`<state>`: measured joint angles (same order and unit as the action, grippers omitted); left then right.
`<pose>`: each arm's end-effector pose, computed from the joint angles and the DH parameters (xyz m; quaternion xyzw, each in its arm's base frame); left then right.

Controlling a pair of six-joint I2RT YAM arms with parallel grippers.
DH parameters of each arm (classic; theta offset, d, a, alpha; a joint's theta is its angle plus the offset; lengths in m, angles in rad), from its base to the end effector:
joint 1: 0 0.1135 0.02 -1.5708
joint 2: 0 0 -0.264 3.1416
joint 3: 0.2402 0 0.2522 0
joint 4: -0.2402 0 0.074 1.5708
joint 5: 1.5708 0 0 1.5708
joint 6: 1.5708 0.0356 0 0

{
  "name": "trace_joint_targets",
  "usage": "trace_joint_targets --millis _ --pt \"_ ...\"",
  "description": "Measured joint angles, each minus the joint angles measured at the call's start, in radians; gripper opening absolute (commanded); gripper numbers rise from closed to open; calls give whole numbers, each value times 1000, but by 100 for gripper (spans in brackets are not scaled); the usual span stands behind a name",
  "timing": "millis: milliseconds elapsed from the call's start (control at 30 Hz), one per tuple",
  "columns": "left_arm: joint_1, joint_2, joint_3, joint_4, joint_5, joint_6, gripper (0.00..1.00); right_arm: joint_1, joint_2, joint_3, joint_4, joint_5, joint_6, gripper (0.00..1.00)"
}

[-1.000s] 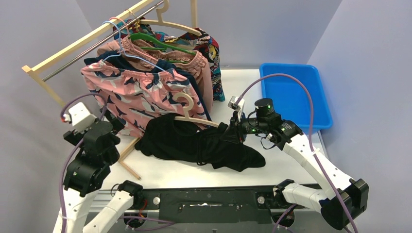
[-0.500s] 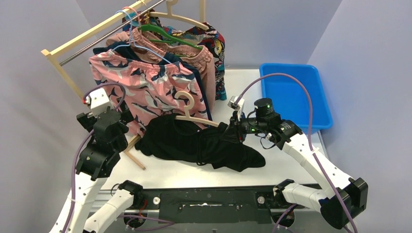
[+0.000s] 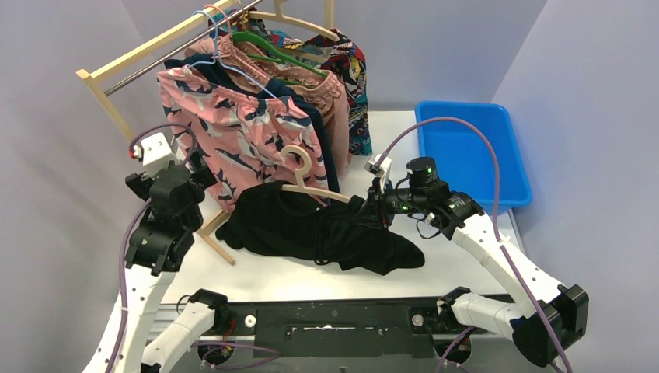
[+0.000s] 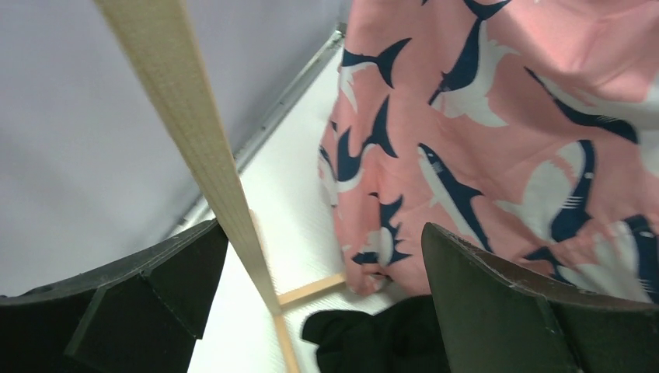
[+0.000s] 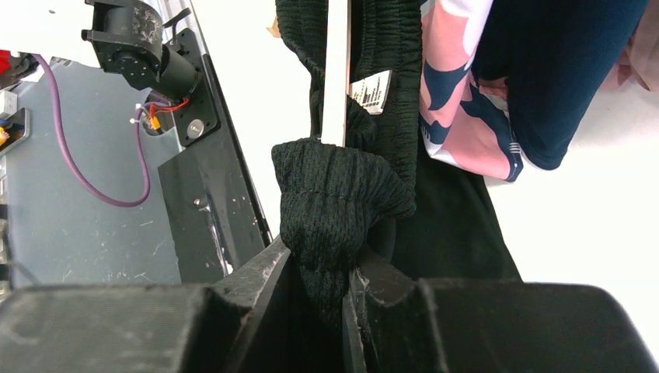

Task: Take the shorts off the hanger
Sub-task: Move the clothes rod to the center of the board, then remove the shorts from the hanger.

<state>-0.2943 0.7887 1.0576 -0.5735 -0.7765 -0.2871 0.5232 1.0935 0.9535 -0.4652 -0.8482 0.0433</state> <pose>0.1498 -0.0193 0.3939 -0.2213 0.7470 0.1354 0.6121 0.1858 0.1380 0.3177 -0.3774 0.7387 0.4682 0.3044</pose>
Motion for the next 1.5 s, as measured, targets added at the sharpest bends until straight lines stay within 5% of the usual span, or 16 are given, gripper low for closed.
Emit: trace_joint_targets --millis 500,700,900,1167,1500 --pt "0 -359 -73 -140 448 -351 88 0 0 0 5 -18 13 8" --pt "0 -301 -106 -84 753 -358 71 7 0 0 10 -27 24 8" --pt "-5 -80 -108 -6 995 -346 70 21 -6 0 16 -32 29 8" --pt "-53 4 -91 106 1015 -335 65 22 -42 -7 16 -32 46 8" --pt "-481 161 -43 195 717 -210 54 31 -84 -24 30 -31 95 8"
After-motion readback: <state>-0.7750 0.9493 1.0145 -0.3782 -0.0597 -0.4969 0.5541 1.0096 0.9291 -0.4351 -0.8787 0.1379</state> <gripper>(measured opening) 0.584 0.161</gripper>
